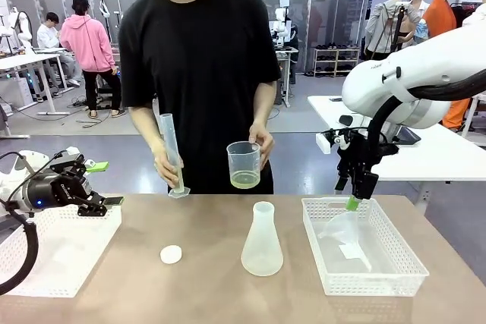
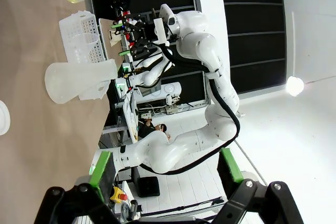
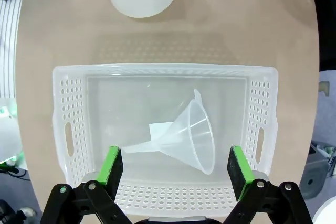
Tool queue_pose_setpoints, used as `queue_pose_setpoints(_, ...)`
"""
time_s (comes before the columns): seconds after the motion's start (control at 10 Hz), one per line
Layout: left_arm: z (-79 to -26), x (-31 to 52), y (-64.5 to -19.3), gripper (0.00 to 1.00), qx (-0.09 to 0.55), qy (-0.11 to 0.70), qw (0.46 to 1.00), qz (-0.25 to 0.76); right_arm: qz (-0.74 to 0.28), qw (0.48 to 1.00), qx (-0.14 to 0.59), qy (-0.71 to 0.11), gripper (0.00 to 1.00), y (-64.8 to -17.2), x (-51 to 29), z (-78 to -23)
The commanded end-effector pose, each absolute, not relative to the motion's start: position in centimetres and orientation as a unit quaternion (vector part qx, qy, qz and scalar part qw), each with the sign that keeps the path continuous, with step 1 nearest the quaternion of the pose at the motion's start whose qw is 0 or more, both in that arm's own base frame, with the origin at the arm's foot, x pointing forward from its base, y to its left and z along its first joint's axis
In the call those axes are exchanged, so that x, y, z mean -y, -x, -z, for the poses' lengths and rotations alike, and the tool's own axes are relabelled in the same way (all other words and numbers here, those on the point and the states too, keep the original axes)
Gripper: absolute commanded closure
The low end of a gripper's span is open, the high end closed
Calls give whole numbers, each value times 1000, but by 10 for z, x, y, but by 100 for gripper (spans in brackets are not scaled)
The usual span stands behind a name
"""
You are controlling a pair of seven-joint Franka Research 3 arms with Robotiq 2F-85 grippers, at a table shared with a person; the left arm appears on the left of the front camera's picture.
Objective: Prepare the solutions needed for the experiment.
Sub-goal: Pick up the Plastic Funnel and insert it into the Big flask.
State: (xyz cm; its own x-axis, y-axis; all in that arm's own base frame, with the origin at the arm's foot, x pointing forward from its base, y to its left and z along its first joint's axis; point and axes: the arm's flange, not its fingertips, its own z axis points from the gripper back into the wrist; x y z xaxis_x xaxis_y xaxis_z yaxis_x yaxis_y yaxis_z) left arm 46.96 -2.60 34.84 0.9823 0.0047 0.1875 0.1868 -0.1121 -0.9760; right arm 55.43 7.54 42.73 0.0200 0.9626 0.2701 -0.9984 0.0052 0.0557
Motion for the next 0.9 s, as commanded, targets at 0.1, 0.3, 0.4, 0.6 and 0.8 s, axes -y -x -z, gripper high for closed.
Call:
queue_pose_setpoints(0.1,-349,27,-470,0,70,746,659,67,-687,711,94,-116,0,-548,-75,-428)
queue_pose_setpoints(0.3,-349,27,-470,0,70,746,659,67,-697,709,55,-95,0,-573,-73,-421)
queue_pose_setpoints(0.4,-349,27,-470,0,70,746,659,67,-706,701,31,-99,0,-588,-72,-414)
queue_pose_setpoints(0.6,-349,27,-470,0,70,746,659,67,-716,690,-5,-106,0,-604,-72,-405)
queue_pose_setpoints(0.8,-349,27,-470,0,70,746,659,67,-725,675,-39,-131,0,-613,-72,-392)
